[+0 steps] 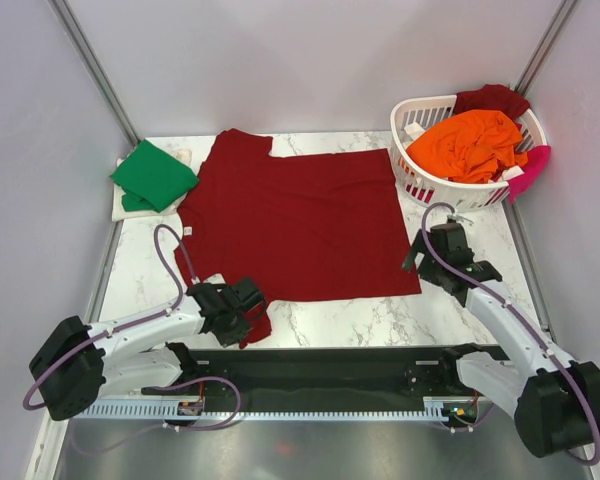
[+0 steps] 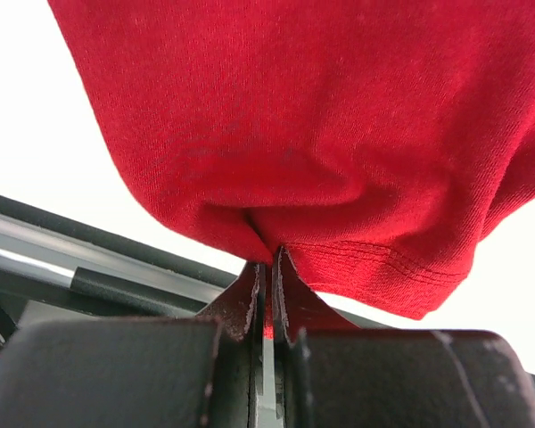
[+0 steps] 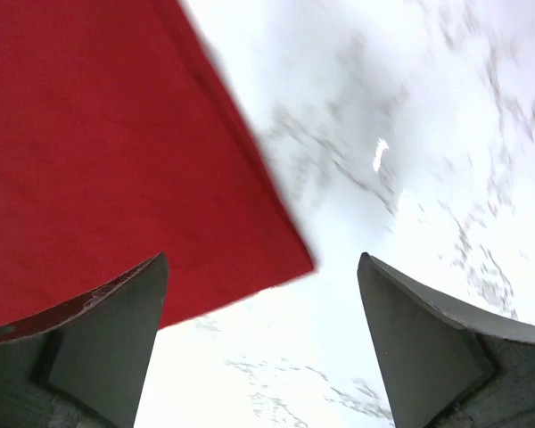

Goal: Fold and stack the t-shirts
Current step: Flatten the tshirt out

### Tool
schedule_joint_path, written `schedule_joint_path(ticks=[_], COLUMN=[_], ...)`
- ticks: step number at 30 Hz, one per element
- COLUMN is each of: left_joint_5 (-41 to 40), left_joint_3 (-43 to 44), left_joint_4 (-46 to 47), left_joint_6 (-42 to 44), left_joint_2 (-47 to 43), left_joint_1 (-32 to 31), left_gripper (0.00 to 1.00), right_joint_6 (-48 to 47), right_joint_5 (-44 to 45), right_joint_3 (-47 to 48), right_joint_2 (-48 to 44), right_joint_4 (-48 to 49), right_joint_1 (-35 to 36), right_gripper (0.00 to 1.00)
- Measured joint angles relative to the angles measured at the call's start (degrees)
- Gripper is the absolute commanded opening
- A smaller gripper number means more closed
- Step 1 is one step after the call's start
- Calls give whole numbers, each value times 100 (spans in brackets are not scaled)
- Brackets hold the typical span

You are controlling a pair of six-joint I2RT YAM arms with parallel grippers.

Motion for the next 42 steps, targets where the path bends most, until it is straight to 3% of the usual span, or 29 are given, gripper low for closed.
schedule_joint_path(ticks=[4,12,15,19,22,26,36,42], left_joint_5=[-101,-105,-105,-105,-101,-72,-98,-44], left_joint_3=[0,-76,-201,-293,-291,-72,1578,1694], left_joint_4=[26,138,166,166,164,-92,-1709,-2326], left_joint_6=[129,293,295,295,313,422,522,520], left_joint_2=[-46,-315,-535,-697,-763,-903,-2166,-2450], left_joint_1=[0,0,0,0,0,2,2,2], left_gripper=[2,2,2,2,2,2,2,2], right_joint_6=[201,494,557,590,595,544,431,483], right_joint_5=[-382,-999,-1104,-1220,-1349,-1447,-1631,-1834], right_joint_3=[-621,-863,-920,-1021,-1145,-1134,-339,-289], right_joint_2=[181,737,828,857,737,293,-1095,-1707], right_joint_4=[33,737,1010,1200,1156,752,-638,-1344], right_joint_1=[-520,-616,-616,-621,-621,-619,-619,-619], right_gripper=[84,67,51,14,0,0,0,0])
